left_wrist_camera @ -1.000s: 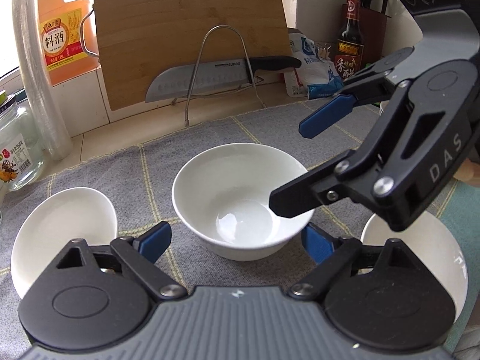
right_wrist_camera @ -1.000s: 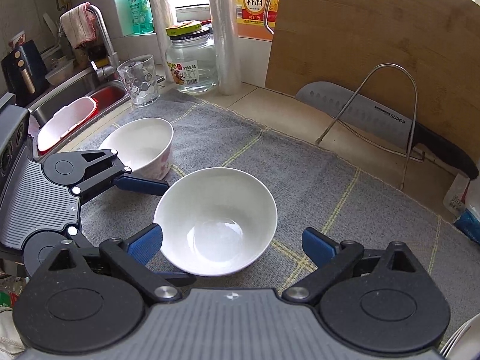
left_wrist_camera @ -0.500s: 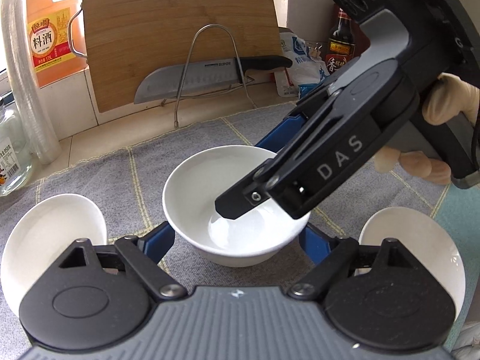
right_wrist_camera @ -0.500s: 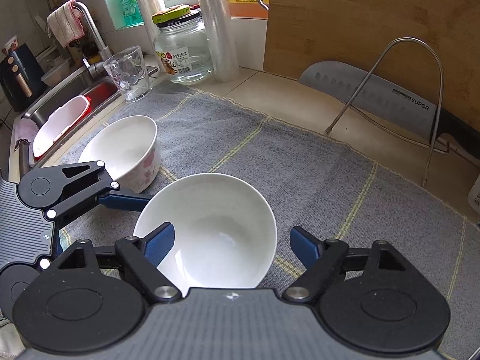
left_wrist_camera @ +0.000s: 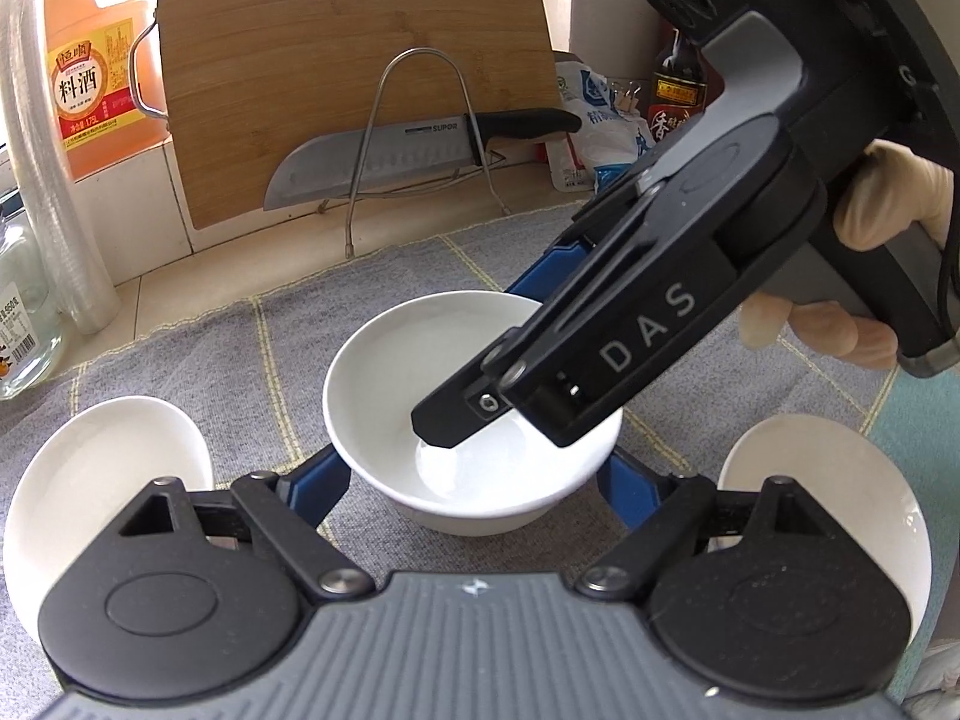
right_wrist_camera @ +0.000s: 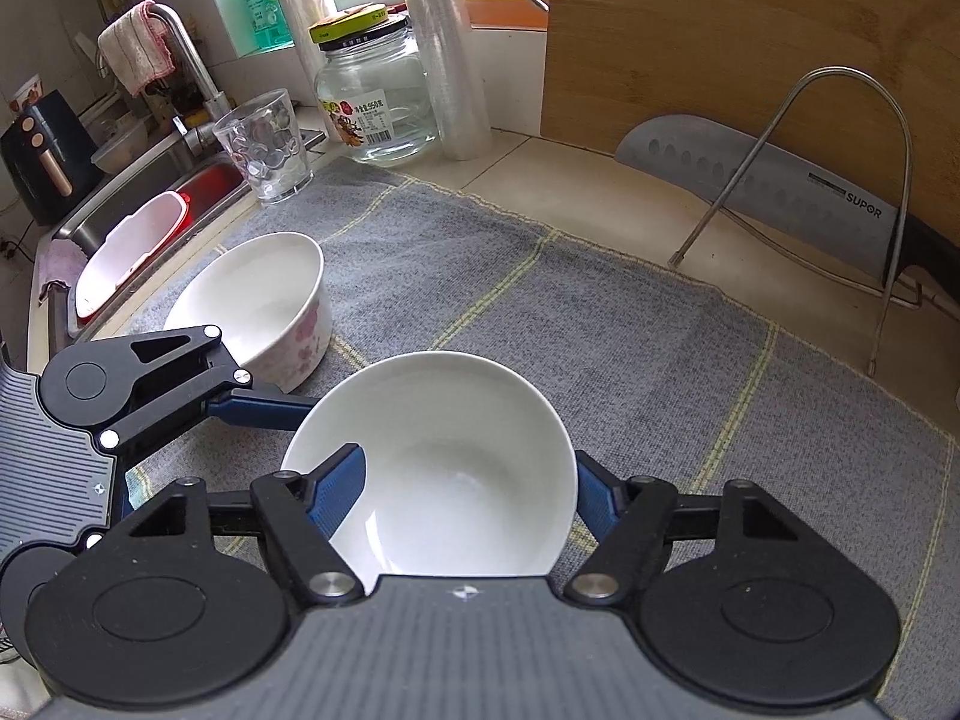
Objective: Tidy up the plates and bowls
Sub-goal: 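Close the right gripper on the rim of a white bowl, then carry the white bowl with the right gripper and lower it into another bowl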
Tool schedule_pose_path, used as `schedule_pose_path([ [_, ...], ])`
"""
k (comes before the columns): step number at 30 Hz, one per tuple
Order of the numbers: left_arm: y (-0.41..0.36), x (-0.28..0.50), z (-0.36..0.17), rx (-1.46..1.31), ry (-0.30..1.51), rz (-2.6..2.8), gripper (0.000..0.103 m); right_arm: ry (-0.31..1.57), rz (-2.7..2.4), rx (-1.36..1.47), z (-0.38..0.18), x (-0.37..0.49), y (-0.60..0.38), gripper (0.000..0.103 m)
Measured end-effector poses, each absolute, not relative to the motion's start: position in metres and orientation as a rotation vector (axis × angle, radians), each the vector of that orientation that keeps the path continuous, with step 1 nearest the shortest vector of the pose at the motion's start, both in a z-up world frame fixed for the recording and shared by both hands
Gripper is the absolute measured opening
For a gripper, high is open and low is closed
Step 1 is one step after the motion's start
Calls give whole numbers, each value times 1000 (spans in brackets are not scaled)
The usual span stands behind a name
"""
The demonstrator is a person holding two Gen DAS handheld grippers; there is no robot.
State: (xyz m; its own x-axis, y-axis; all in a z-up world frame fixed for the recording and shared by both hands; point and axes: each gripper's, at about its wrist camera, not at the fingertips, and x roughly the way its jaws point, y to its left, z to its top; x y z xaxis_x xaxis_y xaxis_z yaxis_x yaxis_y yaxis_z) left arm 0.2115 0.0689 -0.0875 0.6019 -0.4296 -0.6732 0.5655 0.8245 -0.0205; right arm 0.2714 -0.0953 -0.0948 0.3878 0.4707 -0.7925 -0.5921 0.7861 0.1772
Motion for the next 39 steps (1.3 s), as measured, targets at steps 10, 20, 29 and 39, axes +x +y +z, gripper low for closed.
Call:
schedule_pose_path([
  [10, 69, 198, -65, 210, 700, -601, 89, 929, 686, -156, -74, 255, -100, 78],
  [20, 62, 169, -39, 222, 666, -626, 89, 884, 697, -159, -42, 219, -112, 78],
  [29, 53, 138, -30, 217, 665, -665, 89, 872, 686, -170, -32, 180, -126, 78],
  [39, 39, 111, -30, 227, 669, -715, 89, 883, 653, -167, -34, 144, -142, 78],
])
